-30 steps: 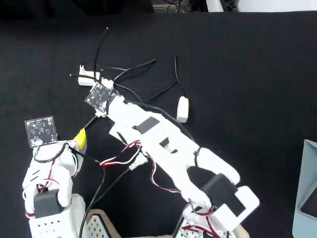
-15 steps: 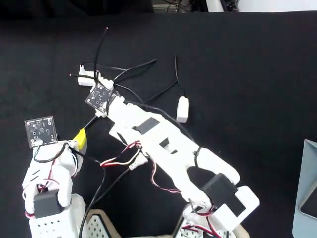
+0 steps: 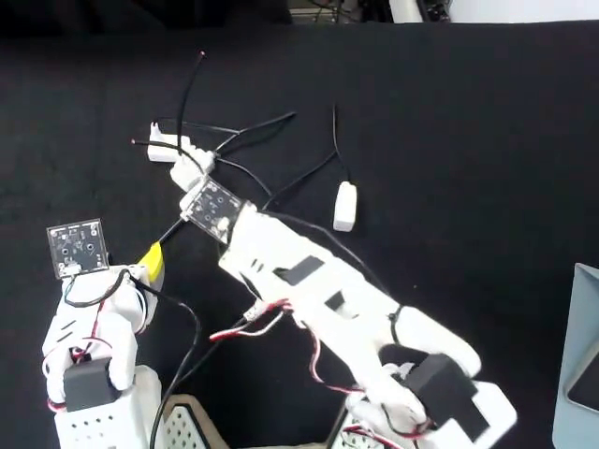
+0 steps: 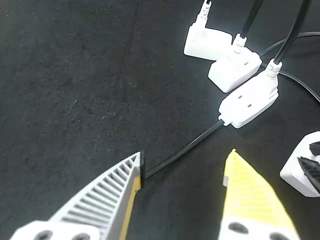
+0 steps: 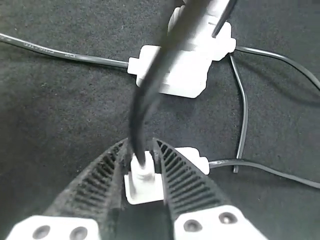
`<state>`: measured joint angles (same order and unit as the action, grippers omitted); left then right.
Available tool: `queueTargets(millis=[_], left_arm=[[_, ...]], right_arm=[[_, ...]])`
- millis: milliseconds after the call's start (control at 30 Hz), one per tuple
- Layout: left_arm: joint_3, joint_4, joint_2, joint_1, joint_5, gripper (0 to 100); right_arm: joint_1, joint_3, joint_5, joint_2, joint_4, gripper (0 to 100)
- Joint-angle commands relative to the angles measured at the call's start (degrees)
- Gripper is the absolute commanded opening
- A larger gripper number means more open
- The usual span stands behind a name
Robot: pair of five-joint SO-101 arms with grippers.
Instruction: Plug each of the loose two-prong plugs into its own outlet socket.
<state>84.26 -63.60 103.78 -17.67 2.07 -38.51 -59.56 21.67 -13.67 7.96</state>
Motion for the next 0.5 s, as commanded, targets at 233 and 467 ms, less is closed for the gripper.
queueTargets(millis=[233,467], left_arm=[[-0.40,1.58,0.35,-0.13,0.00,27],[-0.40,1.58,0.35,-0.13,0.00,27]], right_arm=[[1.14,-1.63,0.00,-3.82,-4.92,1.1],[1.14,1.10,0.00,-3.82,-8.00,1.1]])
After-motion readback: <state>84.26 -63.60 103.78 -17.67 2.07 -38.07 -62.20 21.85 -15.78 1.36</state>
